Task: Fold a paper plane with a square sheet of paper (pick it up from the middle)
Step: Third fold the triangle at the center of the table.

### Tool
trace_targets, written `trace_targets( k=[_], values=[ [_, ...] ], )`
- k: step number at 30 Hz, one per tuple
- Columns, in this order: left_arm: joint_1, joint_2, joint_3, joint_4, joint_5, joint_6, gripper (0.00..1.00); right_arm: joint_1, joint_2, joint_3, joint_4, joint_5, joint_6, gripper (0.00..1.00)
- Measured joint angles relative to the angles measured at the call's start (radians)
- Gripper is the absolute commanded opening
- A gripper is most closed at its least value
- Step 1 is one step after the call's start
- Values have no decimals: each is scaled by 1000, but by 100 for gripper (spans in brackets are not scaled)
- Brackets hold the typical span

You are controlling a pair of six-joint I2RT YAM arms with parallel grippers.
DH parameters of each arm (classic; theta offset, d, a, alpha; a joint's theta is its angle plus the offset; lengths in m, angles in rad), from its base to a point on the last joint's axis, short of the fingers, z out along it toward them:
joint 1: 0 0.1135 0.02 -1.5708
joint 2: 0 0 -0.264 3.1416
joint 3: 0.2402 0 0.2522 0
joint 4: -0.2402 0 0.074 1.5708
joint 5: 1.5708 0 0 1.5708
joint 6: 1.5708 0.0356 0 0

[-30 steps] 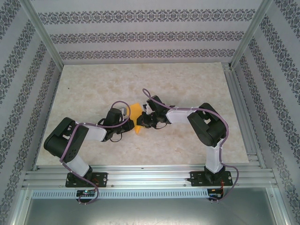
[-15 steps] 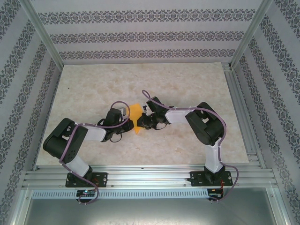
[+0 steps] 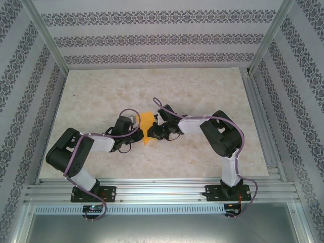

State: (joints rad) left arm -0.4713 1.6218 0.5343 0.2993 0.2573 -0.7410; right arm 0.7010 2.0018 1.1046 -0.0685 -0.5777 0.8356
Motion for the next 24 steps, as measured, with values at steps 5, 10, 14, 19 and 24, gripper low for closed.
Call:
trace_targets(
  k=[5,10,14,19,24],
  values=[
    [0,6,7,-1,3,10,0,11,-10,0,-2,1,2,15],
    [0,10,13,-2,3,24,0,24,-17,0,29,-1,14,15],
    [0,12,15,-5,7,32,0,30,-17,-6,45,2,35,14],
    [0,19,25,-10,10,38,0,32,-16,-41,83,0,61,13],
    [0,22,29,-11,11,41,0,32,-16,-48,80,4,64,13]
  ],
)
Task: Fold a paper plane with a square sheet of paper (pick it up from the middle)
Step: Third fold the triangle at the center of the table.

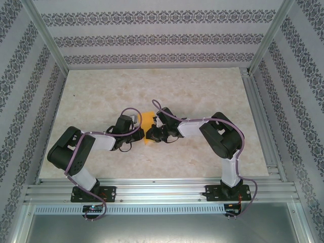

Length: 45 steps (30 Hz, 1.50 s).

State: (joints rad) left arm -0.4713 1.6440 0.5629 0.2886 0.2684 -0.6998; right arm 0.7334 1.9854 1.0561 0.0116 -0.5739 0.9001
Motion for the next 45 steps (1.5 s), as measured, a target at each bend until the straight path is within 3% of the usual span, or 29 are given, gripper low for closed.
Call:
trace_targets(
  k=[19,45],
  values=[
    [0,5,5,-3,5,12,0,19,-26,-63,94,4,65,10],
    [0,13,36,-45,3,33,0,43,-45,-61,95,26,79,11]
  ],
)
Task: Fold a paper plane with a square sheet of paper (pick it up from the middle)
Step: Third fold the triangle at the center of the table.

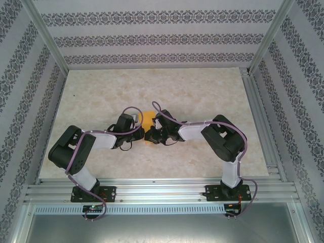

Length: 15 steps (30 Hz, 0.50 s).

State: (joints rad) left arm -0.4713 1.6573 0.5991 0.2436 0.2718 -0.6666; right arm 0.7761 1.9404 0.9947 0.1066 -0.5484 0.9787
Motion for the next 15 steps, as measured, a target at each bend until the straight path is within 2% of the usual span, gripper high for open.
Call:
trace_targets(
  k=[15],
  values=[
    [1,3,2,-1,3,5,0,1,42,2,8,-3,13,10]
  ],
)
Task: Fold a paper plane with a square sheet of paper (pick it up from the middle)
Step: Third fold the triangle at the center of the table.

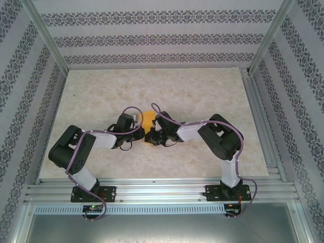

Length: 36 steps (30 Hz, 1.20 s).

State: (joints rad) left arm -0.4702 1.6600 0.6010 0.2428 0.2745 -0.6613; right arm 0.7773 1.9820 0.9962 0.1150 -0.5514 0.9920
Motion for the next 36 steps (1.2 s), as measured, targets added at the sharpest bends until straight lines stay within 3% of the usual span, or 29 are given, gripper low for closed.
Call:
trace_targets(
  k=[13,36],
  values=[
    [1,5,7,-2,1,0,0,-75,-121,15,-85,65,-60,10],
    [1,15,34,-39,0,22,0,-111,14,80,-116,60,-98,10]
  ],
)
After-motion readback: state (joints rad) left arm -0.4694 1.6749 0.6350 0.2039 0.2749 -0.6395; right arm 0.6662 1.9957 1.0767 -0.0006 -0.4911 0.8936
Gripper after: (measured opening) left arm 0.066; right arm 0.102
